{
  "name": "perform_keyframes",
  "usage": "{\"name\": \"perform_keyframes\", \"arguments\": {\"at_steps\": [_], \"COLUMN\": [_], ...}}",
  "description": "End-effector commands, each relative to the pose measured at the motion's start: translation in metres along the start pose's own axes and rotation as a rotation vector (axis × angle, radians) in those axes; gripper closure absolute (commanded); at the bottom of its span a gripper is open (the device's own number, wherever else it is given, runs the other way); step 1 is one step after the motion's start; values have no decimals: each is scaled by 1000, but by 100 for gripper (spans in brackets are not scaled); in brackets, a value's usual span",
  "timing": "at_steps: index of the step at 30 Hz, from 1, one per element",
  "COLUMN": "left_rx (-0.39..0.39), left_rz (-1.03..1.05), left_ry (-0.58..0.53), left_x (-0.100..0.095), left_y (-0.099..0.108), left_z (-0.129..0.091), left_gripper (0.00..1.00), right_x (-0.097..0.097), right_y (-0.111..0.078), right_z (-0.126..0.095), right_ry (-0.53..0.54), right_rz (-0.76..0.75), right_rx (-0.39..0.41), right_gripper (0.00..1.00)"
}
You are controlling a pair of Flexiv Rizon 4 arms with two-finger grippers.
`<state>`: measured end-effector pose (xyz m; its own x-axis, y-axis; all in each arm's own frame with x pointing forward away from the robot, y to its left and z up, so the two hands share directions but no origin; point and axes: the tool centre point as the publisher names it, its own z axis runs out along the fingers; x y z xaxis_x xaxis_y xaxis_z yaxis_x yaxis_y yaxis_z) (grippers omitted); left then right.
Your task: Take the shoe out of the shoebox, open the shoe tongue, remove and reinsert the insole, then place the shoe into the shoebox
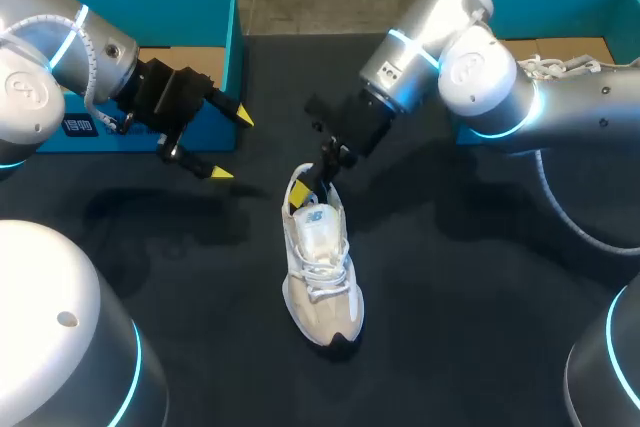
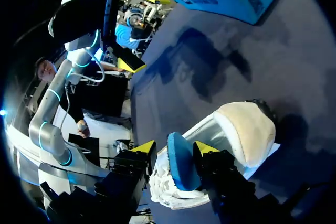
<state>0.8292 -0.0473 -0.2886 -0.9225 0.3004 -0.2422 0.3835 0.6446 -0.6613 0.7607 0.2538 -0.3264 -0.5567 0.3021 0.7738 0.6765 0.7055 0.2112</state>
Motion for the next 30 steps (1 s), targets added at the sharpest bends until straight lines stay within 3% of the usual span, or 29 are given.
{"name": "perform_keyframes", "arguments": {"at_steps": [1,15,18,30], "left_rx": [-3,-3,-3,-3], "left_rz": [0,0,0,0], "left_ry": [2,2,2,2], "left_x": [0,0,0,0], "left_y": [0,0,0,0], "left_z": [0,0,0,0], "left_gripper": [0,0,0,0], "right_x": [5,24,28,45], "right_y": [1,12,12,16], "right_z": [-6,-35,-40,-54], "right_ry": [-27,-112,-129,-161], "right_rz": [-6,-53,-59,-82], "right_rx": [-5,-89,-111,-247], "right_gripper": [54,50,45,55]}}
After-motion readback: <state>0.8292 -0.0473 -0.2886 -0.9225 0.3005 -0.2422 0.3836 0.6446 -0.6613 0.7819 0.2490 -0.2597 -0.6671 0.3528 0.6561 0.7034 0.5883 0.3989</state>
